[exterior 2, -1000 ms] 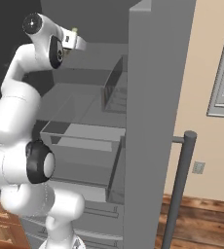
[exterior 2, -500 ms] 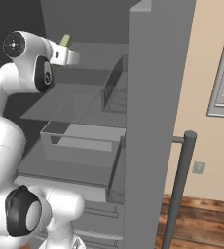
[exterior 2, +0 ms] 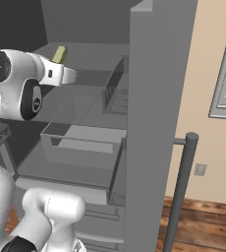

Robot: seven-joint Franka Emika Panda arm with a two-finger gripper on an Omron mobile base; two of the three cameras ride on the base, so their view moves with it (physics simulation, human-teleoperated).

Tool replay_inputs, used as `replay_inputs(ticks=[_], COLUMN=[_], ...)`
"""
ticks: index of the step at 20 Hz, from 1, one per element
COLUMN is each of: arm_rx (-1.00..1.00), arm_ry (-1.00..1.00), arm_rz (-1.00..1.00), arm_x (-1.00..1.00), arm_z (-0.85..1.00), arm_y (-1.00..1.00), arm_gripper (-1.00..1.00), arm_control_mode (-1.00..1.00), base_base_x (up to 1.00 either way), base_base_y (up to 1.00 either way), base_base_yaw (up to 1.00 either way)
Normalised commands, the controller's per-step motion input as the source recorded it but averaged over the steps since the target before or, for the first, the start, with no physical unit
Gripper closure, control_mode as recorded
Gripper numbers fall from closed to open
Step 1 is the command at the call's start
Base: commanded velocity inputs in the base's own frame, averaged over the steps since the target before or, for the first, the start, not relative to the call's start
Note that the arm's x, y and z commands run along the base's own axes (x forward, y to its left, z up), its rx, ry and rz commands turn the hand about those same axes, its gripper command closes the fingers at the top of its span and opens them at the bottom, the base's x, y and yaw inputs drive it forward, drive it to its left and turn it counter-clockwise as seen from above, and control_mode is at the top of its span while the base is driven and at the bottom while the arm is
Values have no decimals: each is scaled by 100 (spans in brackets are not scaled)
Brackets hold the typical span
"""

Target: Retrieve the butter from the fridge and place it on a plate on the dining table. Then retrieve the butter knife by the fridge and place it near the plate.

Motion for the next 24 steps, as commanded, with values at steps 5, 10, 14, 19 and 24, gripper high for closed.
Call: replay_inputs(ticks=[5,10,14,19,24], arm_rx=[0,0,-9,-23,-16], arm_ry=[20,33,35,35,27], arm_rz=[3,3,5,11,3], arm_x=[-100,-100,-50,-10,0], arm_z=[-5,-26,-71,-81,-70], arm_y=[-3,-4,-8,-2,0], arm_gripper=[100,100,100,100,100], arm_control_mode=[-100,-100,-100,-100,-100], base_base_x=[0,0,0,0,0], base_base_y=[0,0,0,0,0], base_base_yaw=[0,0,0,0,0])
